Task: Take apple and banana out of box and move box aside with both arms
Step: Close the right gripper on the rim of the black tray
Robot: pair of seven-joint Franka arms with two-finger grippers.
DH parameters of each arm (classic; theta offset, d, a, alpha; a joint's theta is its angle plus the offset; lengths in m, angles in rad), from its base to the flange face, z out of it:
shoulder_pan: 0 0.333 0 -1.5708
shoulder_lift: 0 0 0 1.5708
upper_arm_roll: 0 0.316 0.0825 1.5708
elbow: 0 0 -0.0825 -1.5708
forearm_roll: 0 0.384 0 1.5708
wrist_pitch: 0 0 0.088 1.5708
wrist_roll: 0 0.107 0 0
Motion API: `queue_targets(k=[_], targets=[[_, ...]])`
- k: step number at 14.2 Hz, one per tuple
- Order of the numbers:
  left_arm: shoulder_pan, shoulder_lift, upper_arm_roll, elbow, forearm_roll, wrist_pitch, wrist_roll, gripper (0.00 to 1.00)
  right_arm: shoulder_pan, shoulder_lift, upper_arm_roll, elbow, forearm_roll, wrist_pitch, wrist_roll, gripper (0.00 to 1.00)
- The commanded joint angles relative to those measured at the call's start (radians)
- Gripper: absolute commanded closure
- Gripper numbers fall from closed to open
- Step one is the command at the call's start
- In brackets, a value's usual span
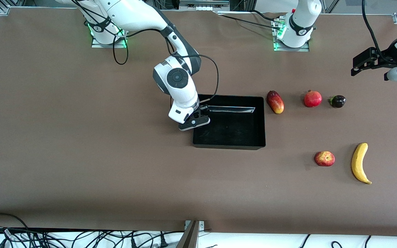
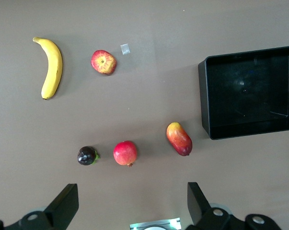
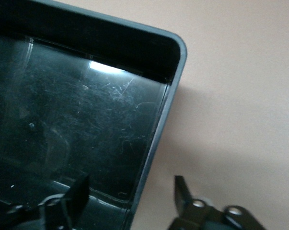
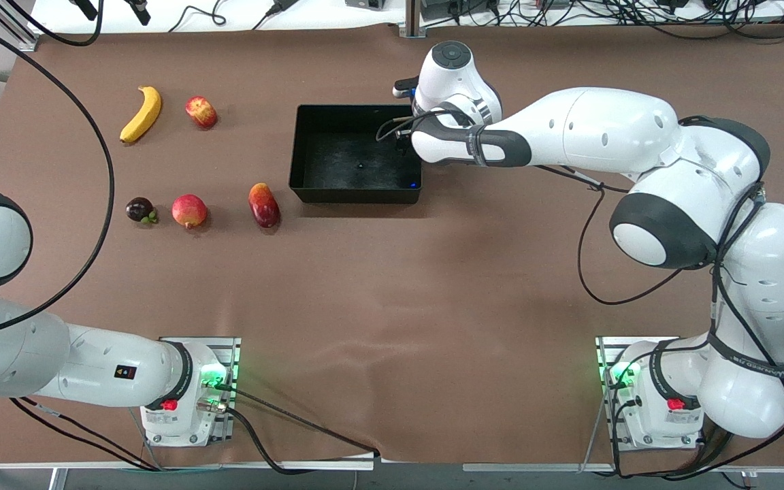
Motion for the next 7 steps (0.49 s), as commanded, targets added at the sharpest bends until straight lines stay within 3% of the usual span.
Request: queue_targets(k=[1, 2, 7], targets=[[-0.014, -0.027, 0.015, -0.025, -0.015, -0.005, 0.004, 0.00, -0.001, 0.017, -0.008, 0.024, -0.014, -0.011, 0.009, 0.84], [-0.013, -0.027, 0.015, -0.025, -0.015, -0.005, 0.004, 0.00, -0.003, 0.016, -0.008, 0.024, -0.012, -0.014, 0.010, 1.00], [-0.013, -0.025, 0.015, -0.025, -0.010, -0.033, 0.007, 0.00, -0.030, -0.003, -0.012, 0.024, -0.010, -0.072, 0.006, 1.00]])
